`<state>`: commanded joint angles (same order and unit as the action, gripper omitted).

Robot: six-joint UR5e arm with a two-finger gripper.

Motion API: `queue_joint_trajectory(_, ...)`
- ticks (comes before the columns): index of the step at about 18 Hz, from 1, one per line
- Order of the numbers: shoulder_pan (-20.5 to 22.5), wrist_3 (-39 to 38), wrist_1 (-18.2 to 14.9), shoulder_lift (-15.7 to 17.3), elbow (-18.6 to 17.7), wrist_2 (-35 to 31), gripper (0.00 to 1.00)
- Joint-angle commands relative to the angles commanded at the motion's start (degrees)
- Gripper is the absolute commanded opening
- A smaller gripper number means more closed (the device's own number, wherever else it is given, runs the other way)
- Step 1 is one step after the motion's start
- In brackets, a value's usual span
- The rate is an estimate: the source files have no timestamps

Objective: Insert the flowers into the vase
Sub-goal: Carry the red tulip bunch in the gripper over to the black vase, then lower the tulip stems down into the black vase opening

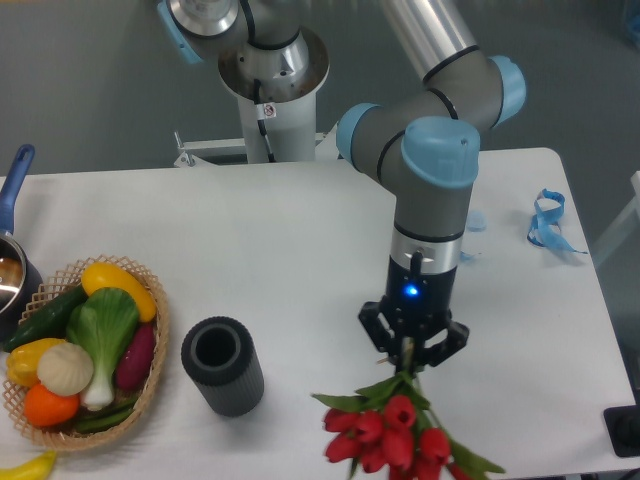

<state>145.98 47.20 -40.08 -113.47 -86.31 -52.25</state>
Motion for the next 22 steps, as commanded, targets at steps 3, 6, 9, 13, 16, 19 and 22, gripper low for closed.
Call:
queue_joint_trajectory(3, 0.18, 0.00, 0.00, 1.93, 0.00, 6.44, 0.06)
queue_joint_trajectory(6, 0.18, -0.17, 0.26, 3.16, -0.09, 12.06, 0.06)
queue_joint_trajectory(9, 0.27, -0.18, 0.26, 3.34, -0.26, 22.52, 0.06)
queue_joint_trajectory(13, 0.88, -0.09, 0.35, 3.34, -0.44, 30.78, 0.07)
queue_joint_trajectory(16, 1.41, 0.26, 0.53, 3.34, -0.44, 33.52, 0.07)
queue_joint_trajectory(19, 0.88, 0.26, 0.79, 3.34, -0.53, 35.01, 0.07)
queue_joint_trajectory(22, 0.71, 0.35, 0.97, 2.82, -0.09, 37.48, 0.07)
